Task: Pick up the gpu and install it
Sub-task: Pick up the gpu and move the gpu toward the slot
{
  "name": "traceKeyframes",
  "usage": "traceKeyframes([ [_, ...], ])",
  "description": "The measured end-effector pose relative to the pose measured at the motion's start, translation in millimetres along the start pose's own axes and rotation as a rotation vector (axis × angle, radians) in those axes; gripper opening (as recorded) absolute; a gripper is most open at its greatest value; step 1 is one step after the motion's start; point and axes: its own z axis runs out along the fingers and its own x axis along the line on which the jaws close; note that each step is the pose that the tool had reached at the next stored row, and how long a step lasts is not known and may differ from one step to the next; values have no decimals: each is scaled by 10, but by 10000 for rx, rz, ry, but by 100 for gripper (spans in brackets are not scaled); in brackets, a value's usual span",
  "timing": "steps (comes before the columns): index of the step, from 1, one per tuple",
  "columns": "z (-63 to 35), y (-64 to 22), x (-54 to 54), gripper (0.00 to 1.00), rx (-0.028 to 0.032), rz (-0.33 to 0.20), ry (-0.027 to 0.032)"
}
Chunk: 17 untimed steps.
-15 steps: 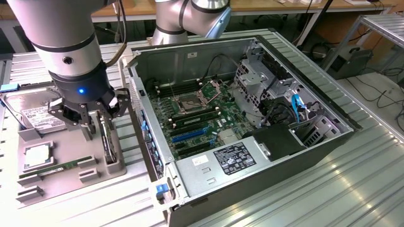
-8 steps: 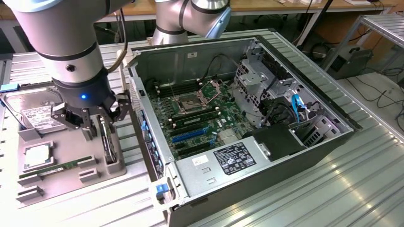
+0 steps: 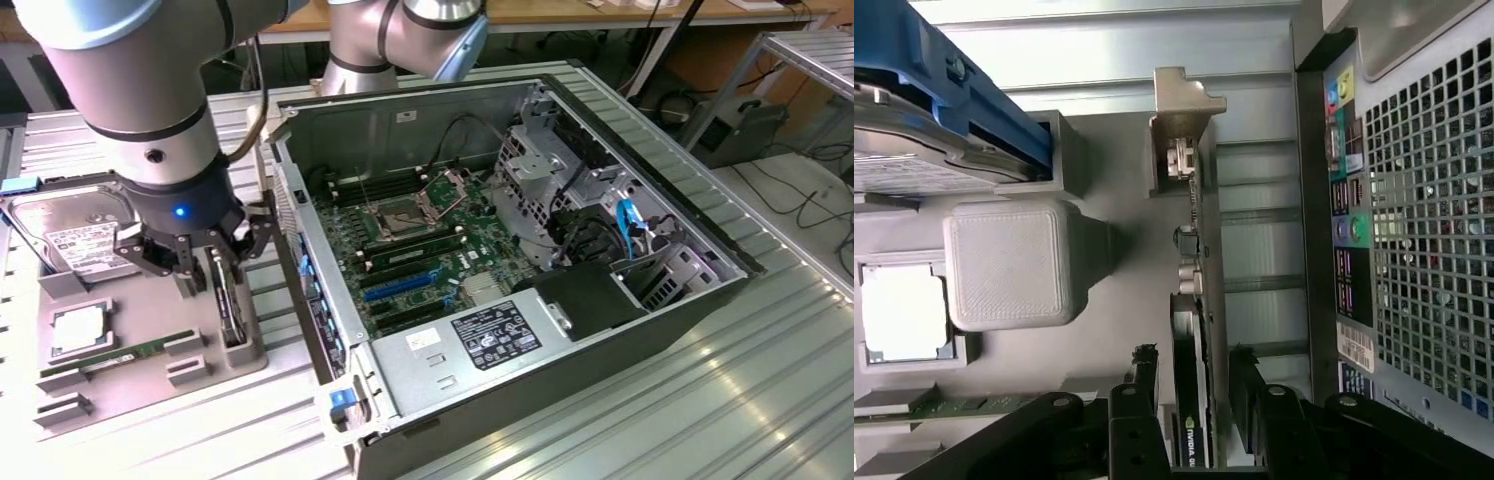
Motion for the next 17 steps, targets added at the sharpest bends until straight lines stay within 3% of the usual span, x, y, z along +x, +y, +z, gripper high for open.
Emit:
traceKeyframes([
  [5,70,7,25,42,-23,-2,-13],
  [10,71,7,26,42,-171,-11,-7],
  [15,72,7,25,42,-183,-14,-9],
  [17,73,7,25,34,-183,-16,-15],
])
